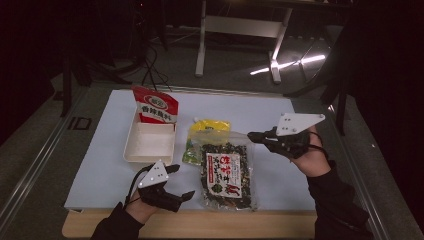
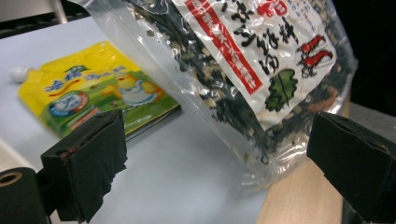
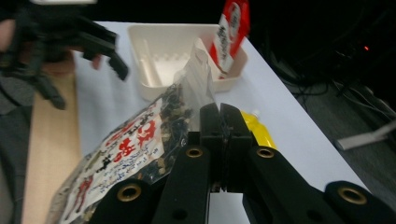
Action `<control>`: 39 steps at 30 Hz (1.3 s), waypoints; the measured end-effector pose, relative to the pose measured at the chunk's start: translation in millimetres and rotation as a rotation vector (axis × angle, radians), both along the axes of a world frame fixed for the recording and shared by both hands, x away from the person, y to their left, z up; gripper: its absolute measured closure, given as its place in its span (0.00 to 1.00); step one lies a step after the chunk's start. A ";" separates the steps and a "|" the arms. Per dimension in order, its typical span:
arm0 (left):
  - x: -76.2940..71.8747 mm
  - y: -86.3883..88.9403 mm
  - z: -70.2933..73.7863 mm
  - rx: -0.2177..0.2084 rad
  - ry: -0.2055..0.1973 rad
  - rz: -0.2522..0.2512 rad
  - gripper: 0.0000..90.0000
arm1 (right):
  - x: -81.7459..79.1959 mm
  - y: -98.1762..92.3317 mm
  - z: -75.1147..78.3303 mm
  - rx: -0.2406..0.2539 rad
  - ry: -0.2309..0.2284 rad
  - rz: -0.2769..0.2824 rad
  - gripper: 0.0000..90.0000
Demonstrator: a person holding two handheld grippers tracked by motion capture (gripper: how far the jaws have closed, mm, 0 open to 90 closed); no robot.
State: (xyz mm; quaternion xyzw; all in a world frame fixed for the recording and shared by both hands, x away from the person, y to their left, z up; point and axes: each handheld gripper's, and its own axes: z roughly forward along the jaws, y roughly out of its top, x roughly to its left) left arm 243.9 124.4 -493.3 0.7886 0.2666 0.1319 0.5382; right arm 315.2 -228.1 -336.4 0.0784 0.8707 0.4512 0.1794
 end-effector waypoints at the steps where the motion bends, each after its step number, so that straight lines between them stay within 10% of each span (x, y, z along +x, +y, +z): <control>1: 1.5 0.4 -0.1 -0.012 0.003 -0.007 0.06 | -2.9 1.3 1.9 0.006 -0.003 0.005 1.00; 13: 22.6 -6.8 -7.3 -0.052 0.030 -0.066 0.15 | -27.6 18.6 13.4 0.002 -0.044 0.104 1.00; 23: 27.7 -12.1 -12.7 -0.194 0.083 -0.281 0.43 | -33.8 23.0 13.4 0.002 -0.048 0.130 1.00; 31: 22.2 -11.6 -5.6 -0.207 0.055 -0.317 0.78 | -37.7 19.9 20.7 0.009 -0.064 0.124 1.00; 39: 7.9 -17.3 14.6 -0.157 0.035 -0.287 0.87 | -38.5 12.4 28.1 0.029 -0.079 0.091 0.99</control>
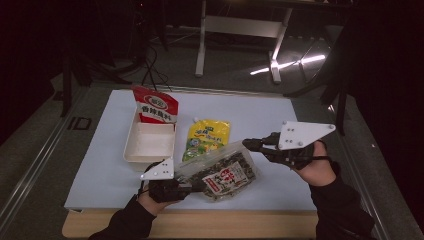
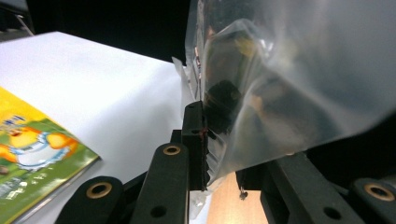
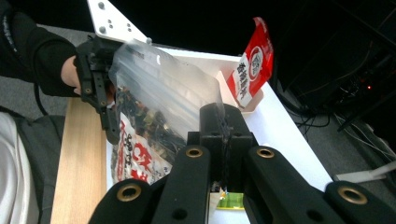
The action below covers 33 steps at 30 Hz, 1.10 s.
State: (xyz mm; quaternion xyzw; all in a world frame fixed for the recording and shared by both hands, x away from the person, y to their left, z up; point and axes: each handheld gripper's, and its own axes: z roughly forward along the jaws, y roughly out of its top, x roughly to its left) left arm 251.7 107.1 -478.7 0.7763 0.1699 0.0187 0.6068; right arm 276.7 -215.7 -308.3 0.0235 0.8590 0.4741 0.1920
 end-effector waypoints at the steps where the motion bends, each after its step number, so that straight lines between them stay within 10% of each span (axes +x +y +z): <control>1: -0.9 0.3 2.8 0.005 -0.005 0.011 0.87 | 0.6 -0.9 0.1 0.003 0.002 -0.007 0.99; 15: -6.5 2.1 29.4 0.048 -0.044 0.066 0.88 | 8.6 -13.2 2.2 0.078 0.022 -0.042 0.94; 33: -7.9 23.8 69.6 0.004 -0.092 0.121 0.88 | 20.5 -25.5 -26.0 0.117 0.109 -0.127 0.44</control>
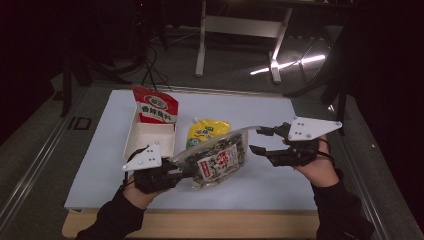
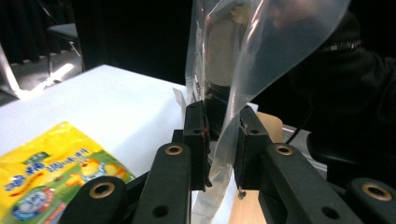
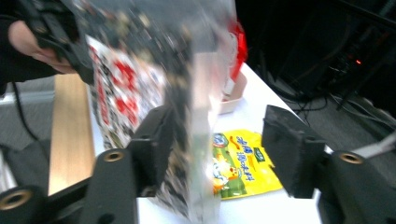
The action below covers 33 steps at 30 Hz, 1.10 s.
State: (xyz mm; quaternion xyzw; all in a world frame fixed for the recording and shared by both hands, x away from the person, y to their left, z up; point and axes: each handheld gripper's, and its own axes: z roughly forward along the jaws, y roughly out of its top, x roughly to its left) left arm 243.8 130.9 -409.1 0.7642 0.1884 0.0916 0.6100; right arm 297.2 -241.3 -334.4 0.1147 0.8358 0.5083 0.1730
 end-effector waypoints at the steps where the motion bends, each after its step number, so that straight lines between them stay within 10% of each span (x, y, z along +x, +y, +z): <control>1: 0.5 2.9 2.9 0.002 -0.002 0.006 0.88 | 1.3 -1.0 -3.5 0.009 0.015 -0.007 0.41; 18: 8.5 60.1 29.8 -0.001 -0.047 0.176 0.88 | 12.0 -19.6 -49.7 0.130 0.146 -0.054 0.22; 33: 27.2 117.6 35.9 0.079 -0.056 0.347 0.88 | 17.5 -20.1 -74.0 0.138 0.190 -0.047 0.16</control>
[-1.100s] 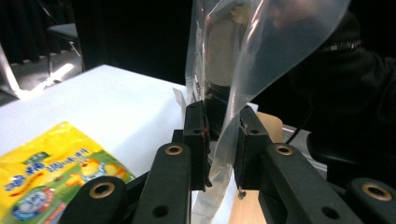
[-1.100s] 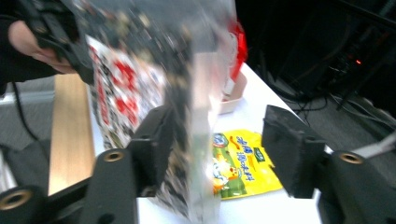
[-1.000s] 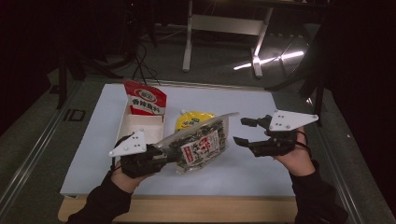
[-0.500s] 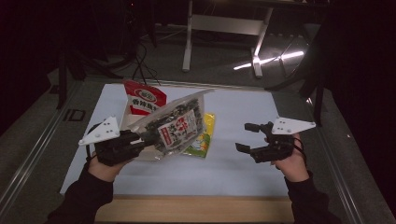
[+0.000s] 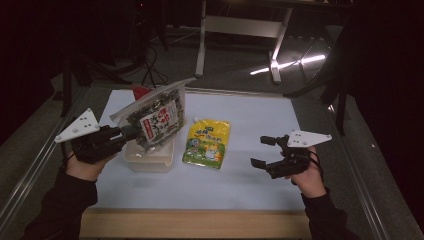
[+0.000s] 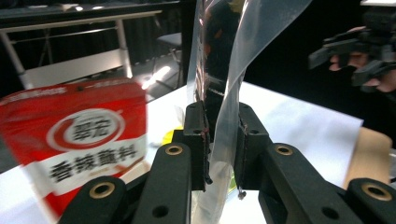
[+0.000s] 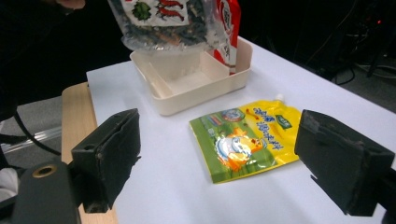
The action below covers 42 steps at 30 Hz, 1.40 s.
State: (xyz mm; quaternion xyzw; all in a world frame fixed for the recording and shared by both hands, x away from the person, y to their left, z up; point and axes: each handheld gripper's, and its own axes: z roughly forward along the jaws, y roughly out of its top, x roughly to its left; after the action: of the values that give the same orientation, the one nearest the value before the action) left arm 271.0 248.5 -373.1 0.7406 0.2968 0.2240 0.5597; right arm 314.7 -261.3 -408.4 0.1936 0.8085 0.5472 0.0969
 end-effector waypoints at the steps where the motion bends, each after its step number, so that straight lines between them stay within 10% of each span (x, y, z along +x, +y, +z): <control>1: 1.5 2.2 -1.0 0.010 0.002 0.009 0.88 | 0.2 0.2 -1.5 -0.001 0.002 0.002 0.16; 27: 48.4 7.5 -33.2 0.100 0.104 0.054 0.88 | 1.5 -3.3 -11.0 0.000 0.012 -0.021 0.16; 42: 61.7 14.2 -55.7 0.062 0.124 0.059 0.88 | 2.2 -2.6 -13.9 -0.013 0.019 -0.020 0.16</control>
State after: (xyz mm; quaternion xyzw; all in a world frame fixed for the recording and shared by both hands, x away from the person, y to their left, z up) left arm 332.7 262.6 -428.9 0.7608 0.3455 0.2033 0.5104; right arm 316.9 -263.9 -422.3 0.2060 0.8109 0.5392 0.0959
